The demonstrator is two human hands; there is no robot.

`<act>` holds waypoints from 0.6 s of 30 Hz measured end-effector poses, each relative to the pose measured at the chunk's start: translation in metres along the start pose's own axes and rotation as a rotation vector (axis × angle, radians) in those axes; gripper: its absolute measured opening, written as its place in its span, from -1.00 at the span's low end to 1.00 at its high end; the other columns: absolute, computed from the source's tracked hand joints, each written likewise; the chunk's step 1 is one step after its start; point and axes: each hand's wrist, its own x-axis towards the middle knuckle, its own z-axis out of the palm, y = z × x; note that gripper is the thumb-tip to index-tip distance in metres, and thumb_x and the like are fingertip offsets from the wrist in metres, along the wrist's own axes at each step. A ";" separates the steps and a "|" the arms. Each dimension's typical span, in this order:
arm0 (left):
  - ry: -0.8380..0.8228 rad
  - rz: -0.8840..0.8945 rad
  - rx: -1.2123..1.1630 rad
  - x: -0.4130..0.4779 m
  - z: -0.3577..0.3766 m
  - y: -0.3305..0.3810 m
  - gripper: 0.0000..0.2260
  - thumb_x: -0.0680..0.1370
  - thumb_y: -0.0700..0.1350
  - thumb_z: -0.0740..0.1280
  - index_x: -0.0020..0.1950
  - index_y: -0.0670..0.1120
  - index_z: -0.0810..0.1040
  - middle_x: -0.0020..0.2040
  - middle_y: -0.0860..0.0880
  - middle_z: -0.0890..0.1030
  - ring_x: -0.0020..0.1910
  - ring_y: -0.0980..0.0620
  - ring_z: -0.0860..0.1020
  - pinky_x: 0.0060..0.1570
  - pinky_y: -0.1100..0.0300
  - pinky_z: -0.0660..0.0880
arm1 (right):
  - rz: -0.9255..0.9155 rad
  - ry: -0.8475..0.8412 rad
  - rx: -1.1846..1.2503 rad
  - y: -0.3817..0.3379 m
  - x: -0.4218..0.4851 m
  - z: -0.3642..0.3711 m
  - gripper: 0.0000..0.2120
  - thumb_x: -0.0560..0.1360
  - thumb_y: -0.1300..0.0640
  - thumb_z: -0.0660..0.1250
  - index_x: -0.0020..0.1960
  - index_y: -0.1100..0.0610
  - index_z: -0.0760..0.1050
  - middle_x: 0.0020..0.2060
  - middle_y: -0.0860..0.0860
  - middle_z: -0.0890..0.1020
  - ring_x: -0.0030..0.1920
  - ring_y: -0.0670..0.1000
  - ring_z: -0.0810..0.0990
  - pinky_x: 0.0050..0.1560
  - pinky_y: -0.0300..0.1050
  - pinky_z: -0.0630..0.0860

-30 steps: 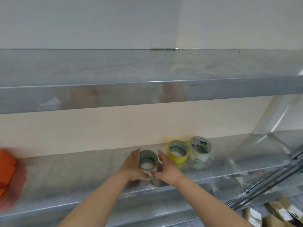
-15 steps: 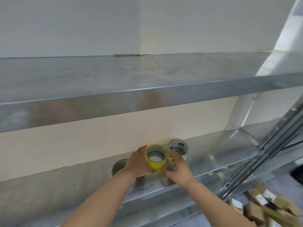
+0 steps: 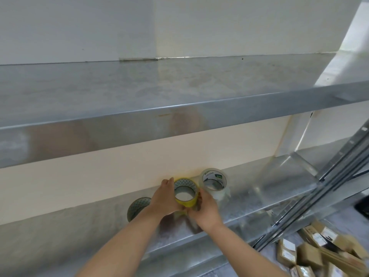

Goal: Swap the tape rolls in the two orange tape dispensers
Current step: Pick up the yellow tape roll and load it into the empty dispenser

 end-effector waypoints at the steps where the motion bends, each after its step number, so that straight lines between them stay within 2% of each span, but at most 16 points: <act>1: 0.000 0.001 0.017 0.001 0.000 -0.002 -0.04 0.23 0.09 0.55 0.47 -0.17 0.14 0.36 -0.15 0.31 0.32 -0.13 0.40 0.28 0.03 0.41 | 0.006 0.004 -0.006 0.003 0.001 0.002 -0.46 0.17 0.01 0.48 0.11 0.05 0.44 0.04 0.01 0.60 0.05 0.00 0.57 0.13 -0.03 0.55; 4: -0.014 0.005 0.062 0.002 -0.001 -0.005 -0.17 0.20 0.12 0.55 0.36 -0.13 0.30 0.24 -0.11 0.37 0.20 -0.11 0.47 0.15 0.05 0.45 | 0.017 0.000 -0.035 0.006 0.002 0.007 -0.44 0.19 0.02 0.50 0.14 0.09 0.42 0.08 0.04 0.53 0.07 0.02 0.52 0.18 -0.05 0.51; 10: 0.059 0.026 -0.012 0.001 0.000 -0.009 -0.24 0.14 0.12 0.56 0.25 -0.10 0.41 0.17 -0.06 0.53 0.13 -0.06 0.52 0.02 0.12 0.44 | 0.019 -0.040 0.001 0.004 0.004 0.004 -0.50 0.23 0.08 0.51 0.10 0.03 0.41 0.03 0.00 0.61 0.05 -0.01 0.58 0.13 -0.05 0.55; 14: 0.112 0.036 -0.096 -0.002 -0.005 -0.008 -0.26 0.13 0.08 0.56 0.24 -0.08 0.41 0.13 -0.03 0.56 0.09 -0.04 0.53 -0.05 0.16 0.42 | -0.022 -0.054 0.059 -0.002 0.004 -0.007 -0.53 0.29 0.20 0.46 0.15 0.07 0.39 0.03 0.01 0.60 0.05 -0.02 0.58 0.05 -0.20 0.54; 18: 0.192 0.045 -0.180 -0.015 -0.018 -0.004 -0.28 0.17 -0.02 0.57 0.25 -0.10 0.39 0.14 -0.03 0.56 0.11 -0.03 0.54 -0.01 0.17 0.46 | -0.074 -0.073 0.069 -0.016 0.002 -0.016 -0.50 0.30 0.18 0.47 0.18 0.05 0.38 0.05 -0.04 0.55 0.10 -0.04 0.52 0.06 -0.26 0.43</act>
